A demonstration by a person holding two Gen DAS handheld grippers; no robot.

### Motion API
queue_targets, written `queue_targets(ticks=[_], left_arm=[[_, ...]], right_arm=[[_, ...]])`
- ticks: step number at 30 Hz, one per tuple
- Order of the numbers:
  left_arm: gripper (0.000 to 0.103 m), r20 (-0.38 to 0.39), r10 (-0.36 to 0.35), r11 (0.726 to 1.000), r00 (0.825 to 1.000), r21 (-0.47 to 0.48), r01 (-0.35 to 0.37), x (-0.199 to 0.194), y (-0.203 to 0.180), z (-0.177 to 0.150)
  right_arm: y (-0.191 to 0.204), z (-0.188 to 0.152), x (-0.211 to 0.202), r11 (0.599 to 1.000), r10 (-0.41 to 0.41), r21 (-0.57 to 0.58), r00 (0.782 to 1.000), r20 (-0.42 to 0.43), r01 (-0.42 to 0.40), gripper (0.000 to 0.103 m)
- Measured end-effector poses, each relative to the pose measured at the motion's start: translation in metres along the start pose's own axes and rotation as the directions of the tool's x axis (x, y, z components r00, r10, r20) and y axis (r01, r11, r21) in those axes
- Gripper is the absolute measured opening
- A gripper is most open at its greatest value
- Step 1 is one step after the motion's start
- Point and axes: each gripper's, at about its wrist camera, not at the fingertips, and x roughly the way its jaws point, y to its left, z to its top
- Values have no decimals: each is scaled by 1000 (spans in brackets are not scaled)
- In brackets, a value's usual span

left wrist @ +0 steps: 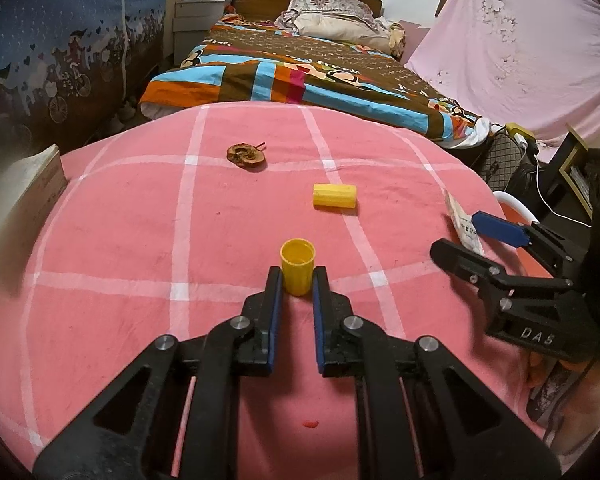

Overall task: Collect trash
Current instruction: 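Close the right tool on the white sachet while the left tool grasps the small yellow cup, then lift both held items and carry them over the orange bucket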

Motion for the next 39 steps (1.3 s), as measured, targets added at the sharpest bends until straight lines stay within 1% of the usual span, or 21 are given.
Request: queue_targets(ticks=[4, 7, 10, 16, 17, 18, 22, 27, 30, 32, 33, 34, 36, 39], left_arm=[[0, -1, -8, 1000, 1000, -3, 8, 2, 2, -1], [0, -4, -3, 1000, 1000, -1, 3, 3, 1, -1], [0, 0, -2, 1000, 1000, 0, 2, 2, 0, -2], [0, 11, 0, 1000, 1000, 0, 0, 1, -1, -3], [0, 14, 3, 1000, 1000, 3, -3, 1, -2, -3], [0, 18, 4, 1000, 1000, 4, -4, 0, -3, -3], [0, 24, -1, 1000, 1000, -3, 1, -3, -5, -5], [0, 31, 2, 1000, 1000, 1, -2, -6, -8, -6], [0, 35, 5, 1000, 999, 9, -5, -7, -9, -7], [0, 41, 3, 1000, 999, 11, -3, -8, -10, -7], [0, 47, 2, 1000, 999, 10, -2, -9, -10, -7], [0, 51, 0, 1000, 999, 10, -1, -10, -11, -7], [0, 65, -6, 1000, 998, 8, 6, -12, -11, -8], [0, 69, -8, 1000, 998, 11, 7, -14, -14, -9]], right_arm=[[-10, -1, 1, 999, 21, 40, 1000, -5, -21, 75], [-5, -1, 2, 1000, 2, 23, 1000, -8, -2, 74], [-3, -2, 1, 1000, 17, 14, 1000, -5, -17, 64], [-5, -3, -2, 999, 37, 25, 999, 13, -38, 56], [-5, -3, -3, 999, 33, 27, 999, 15, -34, 51], [-4, -3, -3, 999, 36, 30, 999, 18, -36, 49], [-8, -4, -6, 997, 52, 50, 998, 29, -54, 45], [-6, -5, -10, 998, 35, 45, 998, 48, -37, 36], [-4, -6, -12, 999, 29, 36, 998, 58, -31, 34], [-4, -6, -17, 999, 35, 34, 996, 84, -38, 32], [-3, -7, -20, 998, 42, 32, 995, 96, -45, 25], [-3, -8, -22, 999, 41, 31, 994, 104, -44, 24], [-2, -9, -25, 999, 33, 26, 993, 115, -37, 23], [-2, -9, -24, 999, 40, 23, 994, 107, -42, 23]])
